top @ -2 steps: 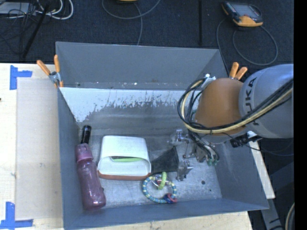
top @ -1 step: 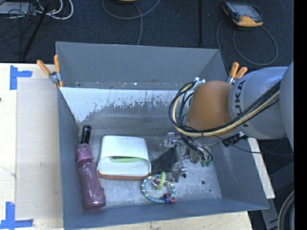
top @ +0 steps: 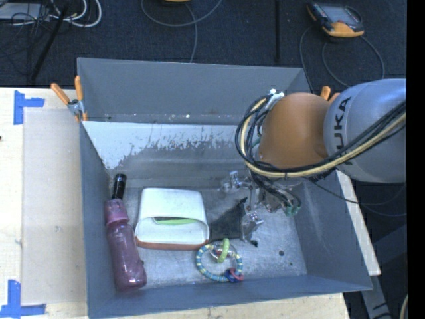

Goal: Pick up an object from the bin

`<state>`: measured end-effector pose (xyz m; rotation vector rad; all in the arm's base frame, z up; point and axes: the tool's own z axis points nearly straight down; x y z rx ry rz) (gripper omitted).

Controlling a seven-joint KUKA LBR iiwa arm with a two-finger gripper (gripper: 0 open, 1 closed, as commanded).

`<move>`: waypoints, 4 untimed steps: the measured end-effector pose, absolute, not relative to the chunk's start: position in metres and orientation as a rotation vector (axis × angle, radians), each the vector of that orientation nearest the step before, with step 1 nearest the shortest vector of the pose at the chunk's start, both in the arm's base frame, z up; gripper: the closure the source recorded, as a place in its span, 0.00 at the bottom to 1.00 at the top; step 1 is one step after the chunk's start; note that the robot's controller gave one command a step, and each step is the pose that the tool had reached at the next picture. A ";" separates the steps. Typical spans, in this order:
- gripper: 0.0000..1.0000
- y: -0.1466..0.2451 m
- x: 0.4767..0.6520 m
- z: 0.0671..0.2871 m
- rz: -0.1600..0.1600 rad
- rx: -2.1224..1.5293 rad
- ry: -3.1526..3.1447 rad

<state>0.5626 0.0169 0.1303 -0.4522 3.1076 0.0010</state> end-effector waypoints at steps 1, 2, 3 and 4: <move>0.00 0.006 0.573 0.070 0.001 -0.280 3.129; 1.00 0.002 0.577 0.072 -0.001 -0.301 3.121; 1.00 0.002 0.577 0.073 -0.002 -0.303 3.121; 1.00 0.002 0.576 0.076 -0.001 -0.304 3.124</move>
Offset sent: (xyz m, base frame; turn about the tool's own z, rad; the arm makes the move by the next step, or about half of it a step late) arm 0.0103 -0.0117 -0.0603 0.0831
